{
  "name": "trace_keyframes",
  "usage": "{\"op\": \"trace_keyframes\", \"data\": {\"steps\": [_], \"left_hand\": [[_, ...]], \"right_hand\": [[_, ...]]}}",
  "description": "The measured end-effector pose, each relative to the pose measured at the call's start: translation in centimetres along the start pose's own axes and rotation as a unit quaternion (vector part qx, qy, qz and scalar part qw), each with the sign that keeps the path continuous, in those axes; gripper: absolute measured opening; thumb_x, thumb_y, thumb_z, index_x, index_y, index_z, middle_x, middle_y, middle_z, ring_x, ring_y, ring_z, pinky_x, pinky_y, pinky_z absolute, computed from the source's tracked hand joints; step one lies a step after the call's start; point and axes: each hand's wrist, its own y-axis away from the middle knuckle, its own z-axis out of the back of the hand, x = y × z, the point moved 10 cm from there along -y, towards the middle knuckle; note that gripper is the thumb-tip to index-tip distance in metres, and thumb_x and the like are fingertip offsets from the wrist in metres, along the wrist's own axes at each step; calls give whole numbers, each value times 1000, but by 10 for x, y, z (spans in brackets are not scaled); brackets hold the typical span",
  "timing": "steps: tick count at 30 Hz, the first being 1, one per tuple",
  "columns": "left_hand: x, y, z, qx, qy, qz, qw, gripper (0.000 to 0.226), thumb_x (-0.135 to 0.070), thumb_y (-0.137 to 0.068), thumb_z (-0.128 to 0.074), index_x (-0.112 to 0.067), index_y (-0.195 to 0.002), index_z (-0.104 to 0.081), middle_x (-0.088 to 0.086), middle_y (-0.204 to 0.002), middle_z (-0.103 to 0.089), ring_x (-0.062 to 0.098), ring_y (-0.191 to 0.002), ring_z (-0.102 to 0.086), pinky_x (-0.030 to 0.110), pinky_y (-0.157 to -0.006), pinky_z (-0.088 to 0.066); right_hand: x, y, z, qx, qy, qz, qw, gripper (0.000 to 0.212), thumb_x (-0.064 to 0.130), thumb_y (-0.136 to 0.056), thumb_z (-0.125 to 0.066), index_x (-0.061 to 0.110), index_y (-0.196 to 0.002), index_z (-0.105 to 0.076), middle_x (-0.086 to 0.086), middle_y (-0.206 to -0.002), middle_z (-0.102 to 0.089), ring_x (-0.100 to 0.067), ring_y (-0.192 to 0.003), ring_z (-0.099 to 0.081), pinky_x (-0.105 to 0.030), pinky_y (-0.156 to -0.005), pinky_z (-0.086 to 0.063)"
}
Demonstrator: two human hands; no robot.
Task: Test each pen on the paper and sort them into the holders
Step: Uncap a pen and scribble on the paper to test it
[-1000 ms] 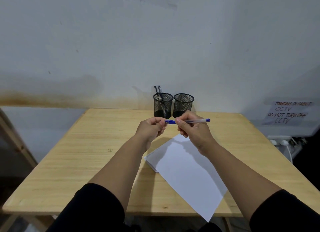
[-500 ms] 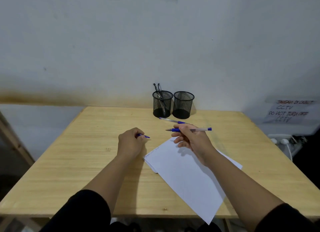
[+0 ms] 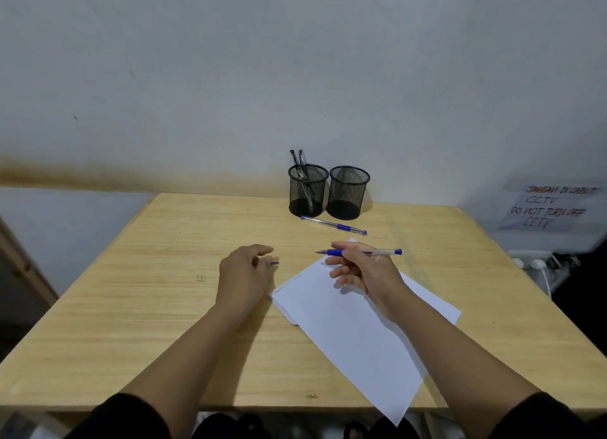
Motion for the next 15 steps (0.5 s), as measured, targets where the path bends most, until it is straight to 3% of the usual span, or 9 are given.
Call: {"op": "trace_keyframes", "data": {"steps": [2,5,11,15], "left_hand": [[-6,12,-13,51,9,-23,998,18,-21,-88,-58,-18,-102,-69,-7,-96,-65,-3,-78,-55,2,-66,-37],[-13,23,-25,83,-12,-60,995,19,-22,-86,-60,-18,-101,-70,-8,-98,-67,0,-84,-55,-2,-69,-34],[-14,27,-34,88,-61,-109,988,18,-19,-83,-61,-23,-98,-71,-9,-101,-70,10,-103,-56,14,-82,-32],[-17,27,-37,86,-76,-137,984,19,-17,-85,-58,-22,-98,-72,-8,-100,-71,10,-102,-56,9,-80,-31]], "right_hand": [[-5,-2,1,-8,30,-1,1000,17,6,-91,-52,7,-97,-68,-15,-80,-68,-20,-64,-60,-29,-53,-48],[-14,-7,1,-34,62,-8,997,11,7,-89,-56,10,-84,-66,-9,-66,-58,-14,-52,-49,-24,-45,-34],[-16,-24,-12,-45,134,8,990,9,10,-85,-55,9,-85,-64,-2,-59,-52,-12,-52,-42,-22,-48,-34],[-15,-36,-22,-38,136,16,990,13,14,-89,-50,8,-82,-58,-6,-63,-54,-13,-48,-42,-23,-44,-34]]}}
